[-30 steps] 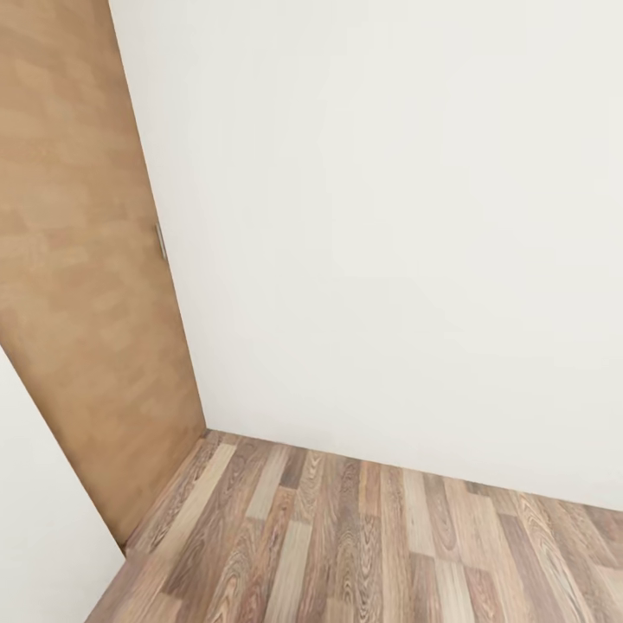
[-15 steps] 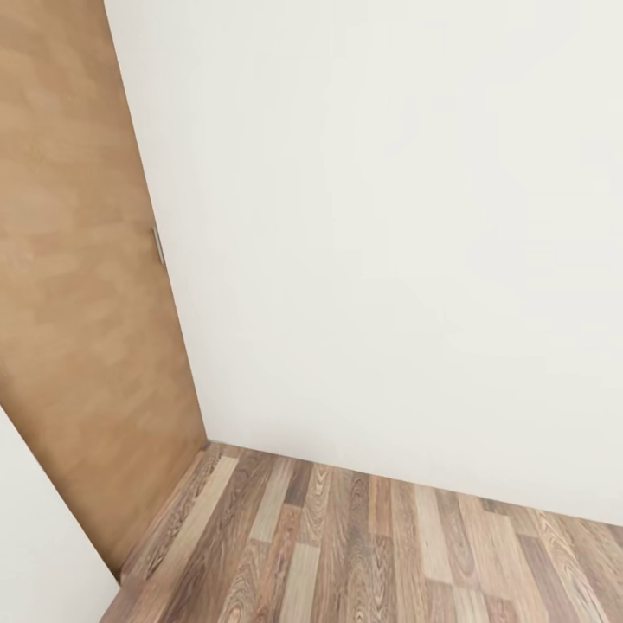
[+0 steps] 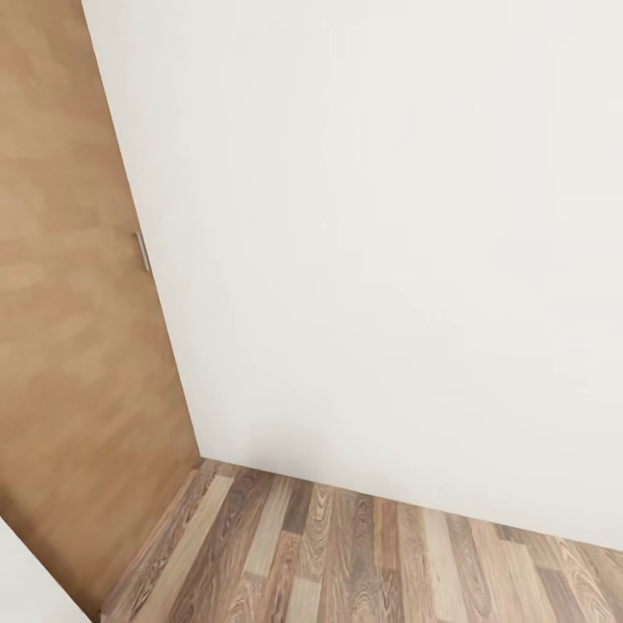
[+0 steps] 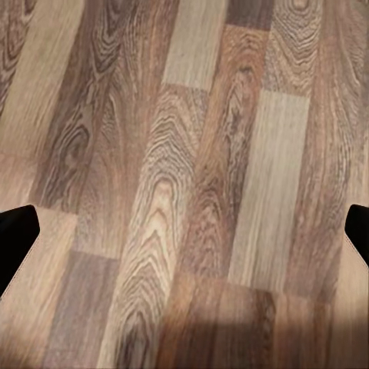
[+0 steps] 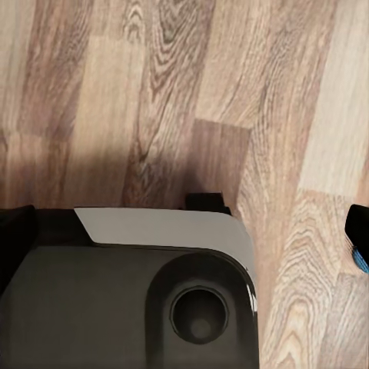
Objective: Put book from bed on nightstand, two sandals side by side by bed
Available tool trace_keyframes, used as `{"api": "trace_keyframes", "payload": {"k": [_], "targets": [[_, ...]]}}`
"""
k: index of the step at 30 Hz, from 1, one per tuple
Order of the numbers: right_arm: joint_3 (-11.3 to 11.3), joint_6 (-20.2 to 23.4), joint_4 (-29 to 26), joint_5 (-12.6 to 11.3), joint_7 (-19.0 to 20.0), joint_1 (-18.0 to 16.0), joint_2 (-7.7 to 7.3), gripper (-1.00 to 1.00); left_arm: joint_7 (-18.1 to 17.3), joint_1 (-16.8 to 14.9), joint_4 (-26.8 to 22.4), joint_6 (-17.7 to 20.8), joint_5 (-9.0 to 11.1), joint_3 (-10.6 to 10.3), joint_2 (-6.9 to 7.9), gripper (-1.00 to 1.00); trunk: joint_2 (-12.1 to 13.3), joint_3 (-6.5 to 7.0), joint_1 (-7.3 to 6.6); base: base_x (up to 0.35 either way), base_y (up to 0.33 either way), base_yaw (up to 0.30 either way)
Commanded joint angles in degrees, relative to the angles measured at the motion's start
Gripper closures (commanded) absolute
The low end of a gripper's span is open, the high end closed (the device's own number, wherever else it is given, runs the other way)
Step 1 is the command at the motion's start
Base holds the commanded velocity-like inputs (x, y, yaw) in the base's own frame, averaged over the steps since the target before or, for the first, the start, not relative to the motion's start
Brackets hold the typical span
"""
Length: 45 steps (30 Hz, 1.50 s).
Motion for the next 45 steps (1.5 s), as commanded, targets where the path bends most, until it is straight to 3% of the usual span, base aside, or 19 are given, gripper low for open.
{"api": "trace_keyframes", "payload": {"k": [1, 35, 40, 45], "targets": [[-0.1, -0.1, 0.0, 0.0, 0.1, 0.0, 0.01, -1.0, 0.1, 0.0, 0.0, -0.2, -0.2, 0.0, -0.01, -1.0, 0.0, -0.05, 0.03, 0.308, 0.0, 0.0], [-0.2, -0.1, 0.0, 0.0, 0.1, 0.0, -0.17, -1.0, 0.1, 0.0, 0.3, 0.1, -0.3, -0.1, 0.01, -1.0, 0.0, -0.05, 0.03, 0.285, 0.0, 0.0], [-0.2, -0.1, 0.0, 0.0, 0.1, 0.0, -0.17, -1.0, -0.1, 0.0, 5.4, -0.4, -0.4, -0.1, -0.01, -1.0, 0.0, -0.05, 0.03, 0.176, 0.0, 0.0], [-0.2, -0.1, 0.0, 0.0, 0.1, 0.0, -0.22, -1.0, 0.0, 0.0, 7.1, -1.8, -0.4, -0.1, -0.01, -1.0, 0.0, -0.05, 0.03, 0.24, 0.0, -0.019]]}}
